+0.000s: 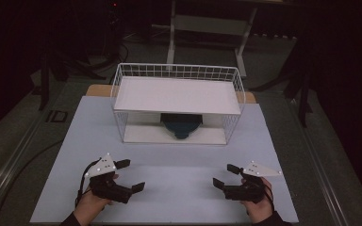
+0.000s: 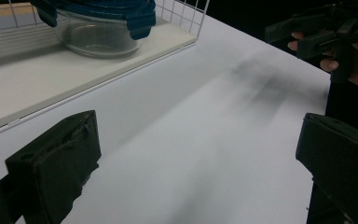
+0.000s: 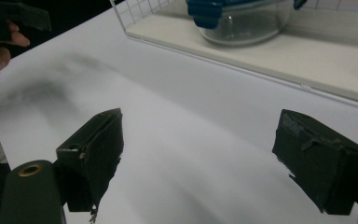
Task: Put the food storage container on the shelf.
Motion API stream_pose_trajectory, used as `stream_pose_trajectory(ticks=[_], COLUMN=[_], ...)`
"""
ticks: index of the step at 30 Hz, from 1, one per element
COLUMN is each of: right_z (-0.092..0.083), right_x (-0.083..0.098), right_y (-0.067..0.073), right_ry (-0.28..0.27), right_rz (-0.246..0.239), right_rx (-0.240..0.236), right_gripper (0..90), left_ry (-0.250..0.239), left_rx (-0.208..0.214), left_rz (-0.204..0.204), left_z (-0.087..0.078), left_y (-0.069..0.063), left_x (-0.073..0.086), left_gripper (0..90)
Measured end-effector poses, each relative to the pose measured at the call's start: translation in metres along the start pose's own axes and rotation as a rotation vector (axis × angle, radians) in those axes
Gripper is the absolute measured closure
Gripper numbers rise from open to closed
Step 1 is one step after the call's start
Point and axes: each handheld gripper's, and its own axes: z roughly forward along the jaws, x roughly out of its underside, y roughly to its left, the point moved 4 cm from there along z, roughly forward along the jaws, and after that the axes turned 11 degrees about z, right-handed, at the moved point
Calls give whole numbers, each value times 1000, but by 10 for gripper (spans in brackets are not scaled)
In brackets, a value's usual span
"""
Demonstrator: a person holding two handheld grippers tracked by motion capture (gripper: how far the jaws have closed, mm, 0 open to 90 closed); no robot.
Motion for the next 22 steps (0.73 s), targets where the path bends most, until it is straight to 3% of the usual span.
stream_pose_trajectory(ticks=[12, 22], right_z=[5, 7], right_x=[9, 11], right_y=[-12, -18], right_ry=[46, 52], right_rz=[-7, 28], right_rx=[7, 10], right_gripper=[160, 160], left_ry=[0, -14], left_rx=[2, -3], left_rz=[-1, 7], left_z=[1, 0], left_y=[0, 0], left_x=[4, 2], left_gripper=[0, 0])
